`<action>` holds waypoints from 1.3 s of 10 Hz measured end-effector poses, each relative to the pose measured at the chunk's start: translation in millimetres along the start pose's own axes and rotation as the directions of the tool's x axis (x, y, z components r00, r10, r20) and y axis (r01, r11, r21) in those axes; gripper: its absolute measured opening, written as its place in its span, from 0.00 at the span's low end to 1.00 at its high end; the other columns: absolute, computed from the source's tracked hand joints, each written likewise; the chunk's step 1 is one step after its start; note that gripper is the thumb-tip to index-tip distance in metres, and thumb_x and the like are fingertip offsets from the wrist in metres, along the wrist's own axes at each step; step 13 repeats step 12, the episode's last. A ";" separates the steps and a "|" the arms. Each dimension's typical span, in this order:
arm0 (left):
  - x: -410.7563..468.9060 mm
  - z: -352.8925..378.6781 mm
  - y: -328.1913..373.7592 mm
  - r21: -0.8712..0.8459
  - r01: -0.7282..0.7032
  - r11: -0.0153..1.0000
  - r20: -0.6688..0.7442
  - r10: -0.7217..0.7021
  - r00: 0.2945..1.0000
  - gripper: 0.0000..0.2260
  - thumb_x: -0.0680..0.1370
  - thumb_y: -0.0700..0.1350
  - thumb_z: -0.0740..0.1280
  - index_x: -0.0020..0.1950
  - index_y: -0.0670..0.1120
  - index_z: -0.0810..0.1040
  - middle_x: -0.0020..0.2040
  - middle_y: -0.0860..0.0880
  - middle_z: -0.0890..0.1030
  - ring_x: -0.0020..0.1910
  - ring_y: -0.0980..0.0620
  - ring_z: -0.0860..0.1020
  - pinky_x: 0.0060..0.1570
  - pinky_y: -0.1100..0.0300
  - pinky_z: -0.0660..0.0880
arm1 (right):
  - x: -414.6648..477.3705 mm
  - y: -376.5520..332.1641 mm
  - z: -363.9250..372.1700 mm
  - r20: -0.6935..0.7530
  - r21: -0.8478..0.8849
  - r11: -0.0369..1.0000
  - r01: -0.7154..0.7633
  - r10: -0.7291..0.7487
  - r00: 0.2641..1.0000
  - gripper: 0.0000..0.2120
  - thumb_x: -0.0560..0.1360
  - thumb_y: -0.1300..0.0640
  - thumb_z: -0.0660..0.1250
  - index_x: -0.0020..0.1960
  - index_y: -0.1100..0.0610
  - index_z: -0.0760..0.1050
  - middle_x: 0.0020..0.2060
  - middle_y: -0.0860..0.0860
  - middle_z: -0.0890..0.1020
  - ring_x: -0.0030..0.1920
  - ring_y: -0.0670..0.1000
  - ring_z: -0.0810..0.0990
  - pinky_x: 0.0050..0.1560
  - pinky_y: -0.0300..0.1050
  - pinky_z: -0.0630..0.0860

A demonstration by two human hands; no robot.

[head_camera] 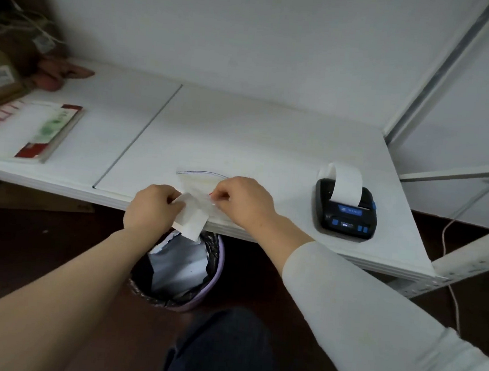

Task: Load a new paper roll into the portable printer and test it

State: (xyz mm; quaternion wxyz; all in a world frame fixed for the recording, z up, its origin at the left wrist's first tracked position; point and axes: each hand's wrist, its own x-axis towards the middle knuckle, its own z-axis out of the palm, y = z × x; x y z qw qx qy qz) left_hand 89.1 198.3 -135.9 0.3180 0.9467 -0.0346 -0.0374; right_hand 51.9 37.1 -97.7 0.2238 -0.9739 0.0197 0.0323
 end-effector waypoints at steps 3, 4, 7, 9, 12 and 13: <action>-53.1 -35.5 -58.3 -0.070 0.202 0.977 0.053 -0.199 0.979 0.08 0.67 0.36 0.66 0.39 0.46 0.82 0.29 0.48 0.81 0.36 0.46 0.81 0.37 0.58 0.76 | -34.1 -72.8 55.5 0.199 0.026 1.000 0.012 -0.017 0.980 0.12 0.72 0.63 0.64 0.49 0.50 0.81 0.54 0.51 0.83 0.54 0.56 0.80 0.53 0.47 0.76; -52.6 -27.2 -70.9 -0.105 0.265 0.958 0.092 -0.256 0.962 0.11 0.67 0.34 0.65 0.39 0.46 0.83 0.31 0.47 0.82 0.35 0.47 0.82 0.43 0.55 0.80 | -32.7 -70.2 71.7 0.263 0.024 1.000 -0.019 0.012 0.965 0.13 0.72 0.65 0.62 0.46 0.52 0.82 0.50 0.55 0.83 0.53 0.59 0.80 0.51 0.46 0.75; -14.9 26.9 -113.9 -0.142 0.376 0.915 0.141 -0.358 0.923 0.09 0.70 0.37 0.66 0.43 0.48 0.83 0.40 0.45 0.82 0.42 0.43 0.81 0.41 0.55 0.75 | 9.8 -32.5 124.6 0.591 -0.069 0.996 -0.051 0.082 0.802 0.10 0.73 0.63 0.65 0.53 0.60 0.79 0.50 0.58 0.83 0.52 0.58 0.82 0.53 0.49 0.79; 6.1 54.1 -131.6 -0.157 0.413 0.897 0.165 -0.389 0.907 0.07 0.71 0.37 0.68 0.46 0.46 0.82 0.41 0.44 0.80 0.44 0.44 0.79 0.45 0.55 0.75 | 35.8 -8.4 151.9 0.696 -0.223 0.972 0.070 0.108 0.709 0.17 0.75 0.63 0.62 0.64 0.59 0.74 0.60 0.58 0.78 0.62 0.59 0.75 0.64 0.49 0.69; 6.0 64.3 -124.9 -0.026 0.360 0.932 0.299 -0.337 0.893 0.09 0.70 0.33 0.66 0.45 0.45 0.80 0.50 0.38 0.80 0.49 0.43 0.77 0.48 0.56 0.71 | 27.0 1.7 139.7 0.734 -0.113 0.992 0.062 0.041 0.678 0.26 0.76 0.69 0.55 0.72 0.54 0.64 0.74 0.56 0.64 0.72 0.58 0.65 0.71 0.47 0.62; 6.0 64.3 -124.9 -0.026 0.360 0.932 0.299 -0.337 0.893 0.09 0.70 0.33 0.66 0.45 0.45 0.80 0.50 0.38 0.80 0.49 0.43 0.77 0.48 0.56 0.71 | 27.0 1.7 139.7 0.734 -0.113 0.992 0.062 0.041 0.678 0.26 0.76 0.69 0.55 0.72 0.54 0.64 0.74 0.56 0.64 0.72 0.58 0.65 0.71 0.47 0.62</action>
